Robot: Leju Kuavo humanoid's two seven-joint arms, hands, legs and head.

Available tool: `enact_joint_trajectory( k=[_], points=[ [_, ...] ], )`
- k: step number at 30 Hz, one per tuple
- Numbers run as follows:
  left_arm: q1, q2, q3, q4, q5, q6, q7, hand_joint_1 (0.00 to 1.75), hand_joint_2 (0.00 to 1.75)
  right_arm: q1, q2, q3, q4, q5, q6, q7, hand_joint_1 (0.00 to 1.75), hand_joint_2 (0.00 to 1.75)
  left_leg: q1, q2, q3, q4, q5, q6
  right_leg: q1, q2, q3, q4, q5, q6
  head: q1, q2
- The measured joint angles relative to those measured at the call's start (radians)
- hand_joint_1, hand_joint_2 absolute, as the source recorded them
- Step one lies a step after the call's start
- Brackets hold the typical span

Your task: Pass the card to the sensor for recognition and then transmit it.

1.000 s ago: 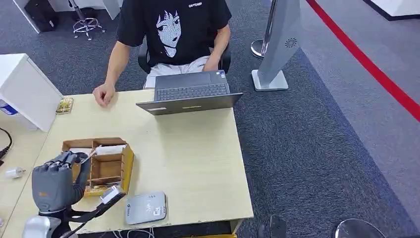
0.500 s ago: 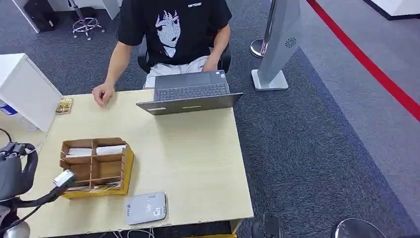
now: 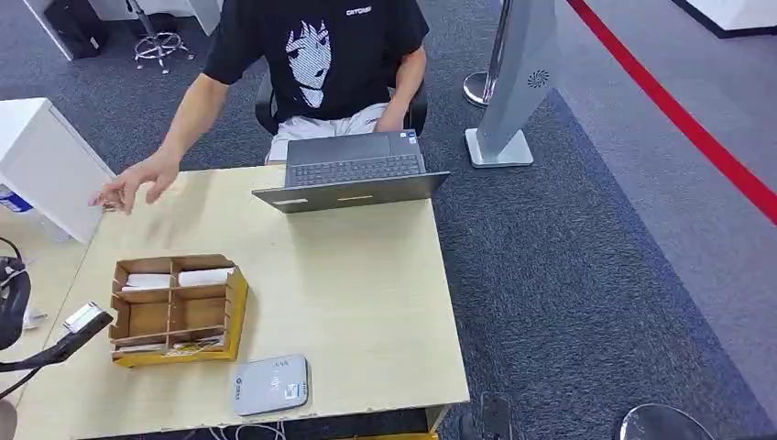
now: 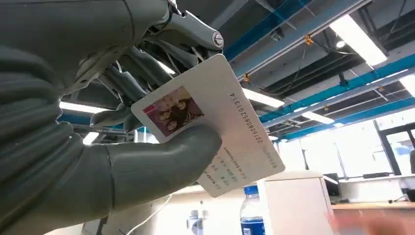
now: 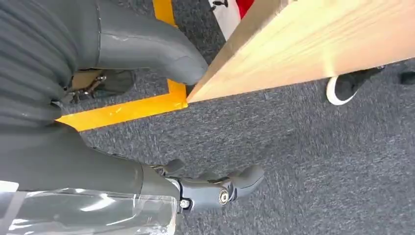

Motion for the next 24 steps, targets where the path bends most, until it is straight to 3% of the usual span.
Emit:
enact_joint_trajectory(
  k=[14,15,16,24],
  points=[
    [-0.016,-0.016,-0.002,0.0,-0.036,0.004,-0.005,1.73,1.75,-0.001,0.004,0.003,0.001,-0.001,0.002,0.0,0.0,1.75,0.0,0.0,0.0,0.0,0.0,0.0,0.0,0.0,0.0,0.0,0.0,0.0,0.0,0.0],
    [-0.017,-0.019,-0.003,-0.001,-0.034,0.003,-0.006,0.21,1.75,-0.001,0.004,0.003,0.001,-0.001,0.002,0.0,0.0,1.75,0.0,0.001,0.0,0.0,0.0,0.0,0.0,0.0,0.0,0.0,0.0,0.0,0.0,0.0],
    [-0.018,-0.022,-0.005,-0.002,-0.033,0.002,-0.005,0.0,1.75,-0.001,0.004,0.004,0.002,-0.001,0.002,0.0,0.0,1.75,0.0,0.001,0.0,0.0,0.0,0.0,0.0,0.0,0.0,0.0,0.0,0.0,0.0,0.0],
    [-0.019,-0.034,-0.01,-0.023,-0.028,0.004,-0.003,0.0,1.75,-0.001,0.004,0.005,0.002,-0.004,0.006,0.0,0.0,1.75,0.0,0.001,0.0,0.0,0.0,0.0,0.0,0.0,-0.001,0.0,0.0,0.0,0.0,0.0]
  ],
)
